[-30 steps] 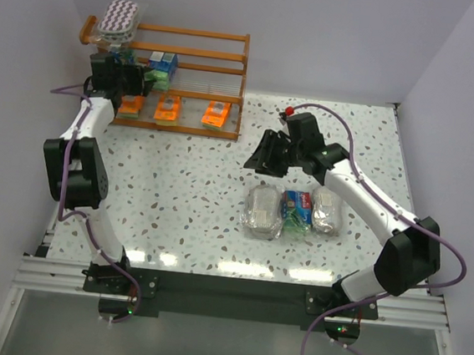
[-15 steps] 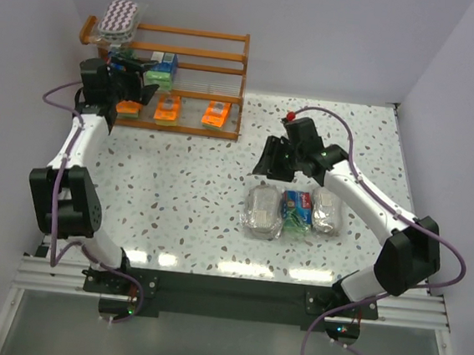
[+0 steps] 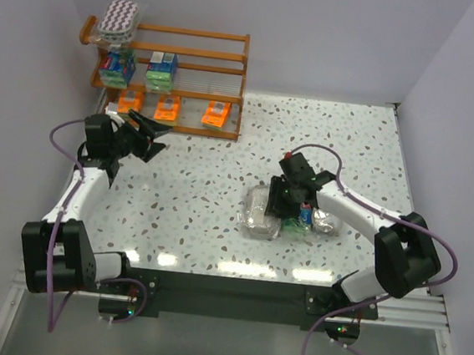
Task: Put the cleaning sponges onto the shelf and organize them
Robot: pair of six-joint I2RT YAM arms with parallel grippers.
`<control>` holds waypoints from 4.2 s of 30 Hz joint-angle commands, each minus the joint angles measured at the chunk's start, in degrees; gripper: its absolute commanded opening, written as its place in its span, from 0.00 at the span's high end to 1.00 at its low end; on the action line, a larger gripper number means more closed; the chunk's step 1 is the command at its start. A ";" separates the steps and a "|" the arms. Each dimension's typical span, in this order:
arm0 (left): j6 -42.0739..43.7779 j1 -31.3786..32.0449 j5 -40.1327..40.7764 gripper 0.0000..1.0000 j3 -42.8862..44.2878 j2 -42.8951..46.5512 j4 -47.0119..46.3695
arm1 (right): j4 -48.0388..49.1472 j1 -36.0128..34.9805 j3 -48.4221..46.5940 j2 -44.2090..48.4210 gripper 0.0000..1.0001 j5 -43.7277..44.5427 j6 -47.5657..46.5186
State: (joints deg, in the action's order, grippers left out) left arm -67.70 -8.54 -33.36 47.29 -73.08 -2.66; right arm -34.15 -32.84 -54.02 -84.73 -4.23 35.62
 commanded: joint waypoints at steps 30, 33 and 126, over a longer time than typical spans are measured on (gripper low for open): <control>23.23 1.06 4.89 0.25 -10.29 10.94 25.33 | 61.29 -12.34 -18.32 -34.54 0.56 -30.13 44.63; 23.49 0.98 5.06 0.25 -9.67 10.50 25.42 | 66.13 -12.34 -15.77 -32.61 0.54 -34.08 44.72; 30.00 6.25 13.59 0.45 6.85 -1.45 31.22 | -22.37 -40.63 -46.36 -37.79 0.68 56.00 -15.84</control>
State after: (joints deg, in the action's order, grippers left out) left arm -36.67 -1.56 -21.28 54.98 -76.55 28.34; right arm -58.85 -71.70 -99.39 -121.38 51.29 18.98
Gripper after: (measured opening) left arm 0.553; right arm 0.287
